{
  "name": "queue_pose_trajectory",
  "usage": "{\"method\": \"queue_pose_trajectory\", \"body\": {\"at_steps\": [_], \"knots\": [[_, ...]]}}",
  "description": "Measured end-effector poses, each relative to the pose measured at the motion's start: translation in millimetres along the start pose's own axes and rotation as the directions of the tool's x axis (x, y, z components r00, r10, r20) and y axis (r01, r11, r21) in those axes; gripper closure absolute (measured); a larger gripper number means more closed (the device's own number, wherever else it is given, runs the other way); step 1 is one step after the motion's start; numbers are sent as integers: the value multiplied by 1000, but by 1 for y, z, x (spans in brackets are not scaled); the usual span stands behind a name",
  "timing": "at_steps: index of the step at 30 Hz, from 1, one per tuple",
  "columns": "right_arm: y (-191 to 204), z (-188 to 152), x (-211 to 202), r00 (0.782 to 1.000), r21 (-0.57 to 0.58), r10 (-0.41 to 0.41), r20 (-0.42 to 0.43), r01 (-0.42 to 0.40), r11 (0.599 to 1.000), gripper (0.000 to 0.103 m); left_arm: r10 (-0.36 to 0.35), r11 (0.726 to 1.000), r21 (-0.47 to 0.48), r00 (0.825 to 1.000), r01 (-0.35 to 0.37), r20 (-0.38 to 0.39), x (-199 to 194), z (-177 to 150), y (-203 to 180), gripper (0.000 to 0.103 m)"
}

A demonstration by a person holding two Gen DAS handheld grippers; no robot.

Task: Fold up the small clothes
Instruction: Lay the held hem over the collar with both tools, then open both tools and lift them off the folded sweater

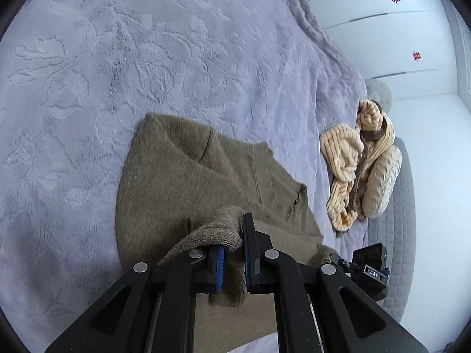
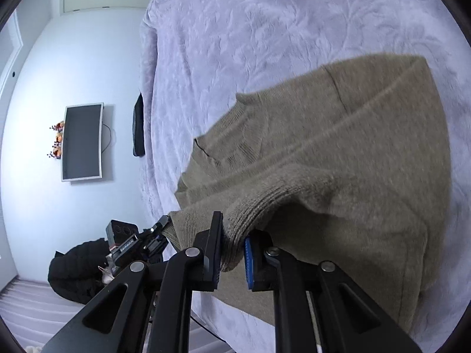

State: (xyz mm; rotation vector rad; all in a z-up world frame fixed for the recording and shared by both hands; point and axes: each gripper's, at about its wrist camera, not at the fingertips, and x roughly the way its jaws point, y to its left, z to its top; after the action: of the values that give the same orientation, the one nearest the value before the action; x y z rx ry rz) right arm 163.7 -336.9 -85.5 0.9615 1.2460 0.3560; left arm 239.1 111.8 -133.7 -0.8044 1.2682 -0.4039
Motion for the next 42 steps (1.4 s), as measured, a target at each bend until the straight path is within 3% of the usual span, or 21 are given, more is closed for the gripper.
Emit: {"method": "queue_pose_trajectory", "body": {"at_steps": [4, 8, 13, 17, 20, 22, 25, 29, 32, 35, 37, 40, 42], "knots": [[-4, 33, -2, 999, 32, -9, 50, 8, 999, 89, 30, 999, 29, 999, -30, -16, 9, 16, -8, 94], [-23, 55, -1, 996, 98, -40, 75, 32, 995, 89, 8, 998, 62, 998, -5, -64, 8, 22, -12, 94], [-39, 64, 7, 995, 140, -78, 61, 69, 988, 88, -12, 998, 60, 992, 19, -122, 0, 21, -3, 94], [-40, 66, 9, 996, 150, -79, 48, 71, 986, 84, -20, 993, 117, 990, 36, -138, -17, 16, -11, 94], [-33, 67, 13, 996, 135, -80, 34, 75, 988, 68, 33, 986, 168, 993, -13, -115, -32, 14, -17, 94], [-24, 67, 10, 996, 112, -76, 41, 71, 991, 48, 70, 980, 192, 994, -54, -80, -41, 14, -18, 94], [-10, 65, -9, 996, 75, -57, 74, 51, 996, 48, 81, 977, 200, 996, -73, -32, -55, 13, -19, 94], [8, 54, -27, 995, -9, -63, 83, 64, 998, 48, 149, 937, 328, 986, -119, -69, -48, -9, -35, 94], [13, 41, -25, 993, -40, -102, 58, 105, 994, 49, 183, 910, 402, 965, -95, -186, -11, -37, -44, 94], [7, 31, -15, 985, -62, -170, 26, 171, 983, 51, 246, 880, 459, 942, -118, -228, 33, -59, -54, 94], [2, 28, -4, 979, -64, -204, 5, 204, 977, 51, 260, 879, 454, 944, -145, -203, 53, -61, -60, 94], [4, 30, 6, 969, -89, -247, 11, 247, 965, 51, 239, 908, 377, 965, -183, -109, 58, -42, -59, 94], [7, 37, 9, 959, -105, -282, 27, 283, 953, 51, 253, 916, 332, 967, -225, -41, 54, -24, -56, 94]]}}
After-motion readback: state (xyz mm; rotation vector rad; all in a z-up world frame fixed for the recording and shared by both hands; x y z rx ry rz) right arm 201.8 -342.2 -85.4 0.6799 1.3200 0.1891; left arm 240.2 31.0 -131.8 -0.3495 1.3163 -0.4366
